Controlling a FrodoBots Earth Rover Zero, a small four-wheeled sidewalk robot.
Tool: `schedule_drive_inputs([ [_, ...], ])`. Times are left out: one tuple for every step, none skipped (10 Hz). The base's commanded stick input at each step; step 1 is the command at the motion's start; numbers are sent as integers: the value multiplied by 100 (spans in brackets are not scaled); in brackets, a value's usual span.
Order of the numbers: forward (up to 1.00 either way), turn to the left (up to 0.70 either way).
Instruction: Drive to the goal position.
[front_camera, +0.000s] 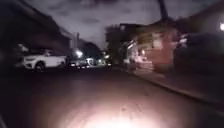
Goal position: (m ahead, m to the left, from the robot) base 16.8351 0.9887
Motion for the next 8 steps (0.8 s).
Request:
schedule_drive_inputs([
  [100,0],
  [100,0],
  [100,0],
  [100,0],
  [100,0],
  [100,0],
  [100,0],
  [100,0],
])
